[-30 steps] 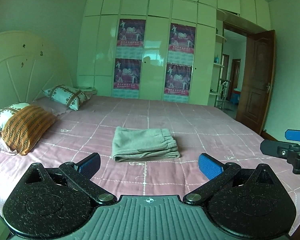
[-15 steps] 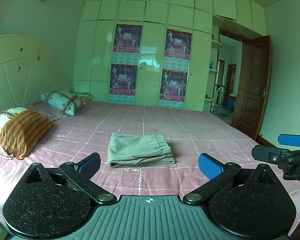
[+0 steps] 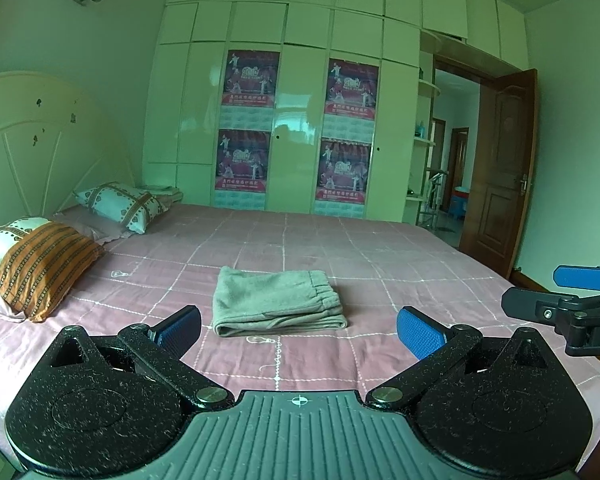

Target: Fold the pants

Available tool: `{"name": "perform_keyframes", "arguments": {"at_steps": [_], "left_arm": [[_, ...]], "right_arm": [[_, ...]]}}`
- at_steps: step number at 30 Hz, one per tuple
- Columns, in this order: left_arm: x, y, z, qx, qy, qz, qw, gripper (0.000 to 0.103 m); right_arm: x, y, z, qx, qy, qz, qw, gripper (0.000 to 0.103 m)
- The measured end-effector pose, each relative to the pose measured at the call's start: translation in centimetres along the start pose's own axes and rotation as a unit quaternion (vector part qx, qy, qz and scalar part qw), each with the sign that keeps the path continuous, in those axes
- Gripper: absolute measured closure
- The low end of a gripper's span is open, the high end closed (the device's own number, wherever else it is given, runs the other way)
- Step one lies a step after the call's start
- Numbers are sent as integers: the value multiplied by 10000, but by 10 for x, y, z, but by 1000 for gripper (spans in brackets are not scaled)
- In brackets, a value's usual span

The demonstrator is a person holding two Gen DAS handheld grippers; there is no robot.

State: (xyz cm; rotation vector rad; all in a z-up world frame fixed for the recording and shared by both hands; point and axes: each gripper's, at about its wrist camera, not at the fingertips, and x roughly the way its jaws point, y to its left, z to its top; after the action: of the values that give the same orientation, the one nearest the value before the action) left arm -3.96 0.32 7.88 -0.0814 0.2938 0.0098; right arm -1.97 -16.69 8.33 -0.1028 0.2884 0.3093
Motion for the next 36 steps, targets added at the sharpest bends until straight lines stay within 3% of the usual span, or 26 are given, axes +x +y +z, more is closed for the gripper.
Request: {"name": "perform_keyframes", "arguments": {"at_steps": [36], "left_arm": [[-2, -5, -2, 26, -29, -36, 10000, 0]], "right_arm": [[-2, 1, 3, -15, -20, -16, 10000, 6]]}}
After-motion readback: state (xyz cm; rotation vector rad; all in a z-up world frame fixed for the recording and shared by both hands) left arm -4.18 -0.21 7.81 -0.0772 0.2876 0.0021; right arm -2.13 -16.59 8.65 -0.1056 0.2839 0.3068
